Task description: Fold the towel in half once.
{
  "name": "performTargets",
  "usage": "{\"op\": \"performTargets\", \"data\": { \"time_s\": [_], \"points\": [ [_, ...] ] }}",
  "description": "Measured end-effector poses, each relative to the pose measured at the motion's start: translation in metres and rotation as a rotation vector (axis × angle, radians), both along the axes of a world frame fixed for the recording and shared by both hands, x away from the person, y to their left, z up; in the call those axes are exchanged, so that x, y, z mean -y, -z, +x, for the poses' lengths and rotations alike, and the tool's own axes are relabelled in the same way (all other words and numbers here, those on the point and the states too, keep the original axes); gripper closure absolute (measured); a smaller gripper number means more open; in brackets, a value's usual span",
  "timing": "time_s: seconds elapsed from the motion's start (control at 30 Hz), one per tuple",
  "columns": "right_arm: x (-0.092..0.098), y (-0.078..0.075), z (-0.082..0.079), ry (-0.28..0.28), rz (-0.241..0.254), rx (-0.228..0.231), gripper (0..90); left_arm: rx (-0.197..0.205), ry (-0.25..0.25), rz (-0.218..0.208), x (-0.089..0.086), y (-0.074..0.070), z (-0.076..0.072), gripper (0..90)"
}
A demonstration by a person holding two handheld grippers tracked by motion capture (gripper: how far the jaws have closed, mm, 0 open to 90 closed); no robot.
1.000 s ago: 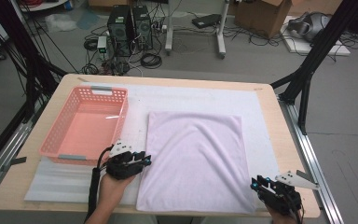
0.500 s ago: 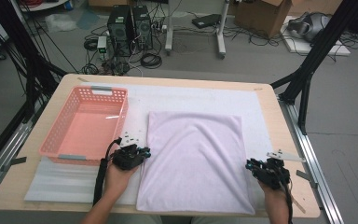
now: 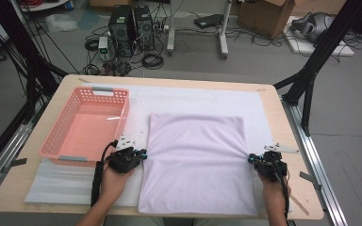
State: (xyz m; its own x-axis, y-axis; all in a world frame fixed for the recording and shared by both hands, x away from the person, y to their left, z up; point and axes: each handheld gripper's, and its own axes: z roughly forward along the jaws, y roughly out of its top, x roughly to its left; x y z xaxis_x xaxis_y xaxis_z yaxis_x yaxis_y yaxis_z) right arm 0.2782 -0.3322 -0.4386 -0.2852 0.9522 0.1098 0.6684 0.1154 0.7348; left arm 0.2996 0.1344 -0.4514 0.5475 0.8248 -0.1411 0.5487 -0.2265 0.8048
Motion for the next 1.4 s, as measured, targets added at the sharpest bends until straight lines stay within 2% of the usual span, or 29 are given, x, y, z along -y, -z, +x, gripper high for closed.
{"op": "performTargets", "data": {
  "time_s": [0.07, 0.1, 0.2, 0.23, 0.33, 0.4, 0.43, 0.47, 0.5, 0.53, 0.57, 0.67, 0.77, 0.83, 0.9, 1.0, 1.1, 1.17, 1.23, 1.3, 1.37, 1.4],
  "points": [
    [0.0, 0.002, -0.003, -0.001, -0.019, 0.006, 76.1, -0.002, 0.006, -0.005, 0.0, 0.0, 0.0, 85.5],
    [0.002, 0.001, -0.004, 0.003, -0.007, 0.014, 72.4, -0.003, 0.01, -0.01, 0.0, 0.0, 0.0, 84.1],
    [0.01, -0.006, -0.014, 0.0, 0.028, 0.033, 72.5, -0.015, 0.033, -0.039, -0.002, 0.0, -0.002, 70.7],
    [0.011, -0.007, -0.018, -0.014, 0.038, 0.024, 72.4, -0.014, 0.039, -0.043, -0.002, 0.0, -0.003, 68.7],
    [0.009, -0.004, -0.031, -0.052, 0.046, -0.018, 71.1, -0.051, 0.055, -0.073, -0.003, 0.0, -0.004, 64.6],
    [0.004, 0.0, -0.038, -0.088, 0.025, -0.046, 71.6, -0.06, 0.07, -0.073, -0.001, 0.001, -0.005, 63.7],
    [0.001, 0.003, -0.04, -0.098, 0.002, -0.061, 72.6, -0.061, 0.076, -0.072, -0.001, 0.001, -0.005, 63.9],
    [0.0, 0.003, -0.041, -0.094, 0.001, -0.055, 79.2, -0.06, 0.08, -0.057, 0.0, 0.001, -0.005, 65.4],
    [-0.001, 0.002, -0.04, -0.103, 0.002, -0.061, 84.1, -0.059, 0.076, -0.048, 0.001, 0.001, -0.006, 71.5],
    [-0.002, 0.001, -0.04, -0.102, -0.02, -0.062, 85.0, -0.054, 0.087, -0.041, 0.003, 0.001, -0.006, 81.6],
    [-0.003, 0.001, -0.039, -0.1, -0.032, -0.062, 85.6, -0.05, 0.084, -0.025, 0.004, 0.0, -0.007, 84.8],
    [-0.003, -0.001, -0.041, -0.07, -0.06, -0.06, 85.7, -0.053, 0.053, 0.0, 0.002, -0.003, -0.008, 86.6],
    [0.002, -0.002, -0.043, -0.065, -0.042, -0.065, 82.8, -0.061, 0.049, -0.031, -0.002, -0.001, -0.007, 86.5],
    [0.003, -0.002, -0.043, -0.069, -0.036, -0.044, 70.7, -0.05, 0.05, -0.034, -0.001, -0.001, -0.007, 83.0],
    [0.007, -0.005, -0.043, -0.065, 0.004, -0.007, 66.4, -0.039, 0.05, -0.049, -0.001, 0.0, -0.006, 67.7],
    [0.012, -0.011, -0.041, -0.061, 0.025, 0.06, 63.4, 0.004, 0.051, -0.091, -0.002, -0.003, -0.002, 57.7],
    [0.012, -0.017, -0.032, -0.067, 0.039, 0.101, 63.6, 0.033, 0.072, -0.142, 0.002, -0.006, 0.005, 53.0],
    [0.01, -0.017, -0.018, -0.088, 0.032, 0.1, 64.6, 0.061, 0.104, -0.13, 0.008, -0.011, 0.012, 52.6],
    [0.007, -0.015, 0.0, -0.107, 0.022, 0.096, 68.5, 0.098, 0.119, -0.153, 0.013, -0.015, 0.023, 53.5],
    [0.004, -0.012, 0.023, -0.129, 0.025, 0.092, 74.2, 0.108, 0.119, -0.154, 0.02, -0.019, 0.039, 55.0],
    [-0.001, -0.01, 0.047, -0.144, -0.016, 0.071, 77.4, 0.113, 0.113, -0.162, 0.026, -0.022, 0.056, 57.8],
    [-0.003, -0.009, 0.058, -0.151, -0.021, 0.06, 77.4, 0.113, 0.11, -0.159, 0.029, -0.022, 0.065, 57.9]
  ]
}}
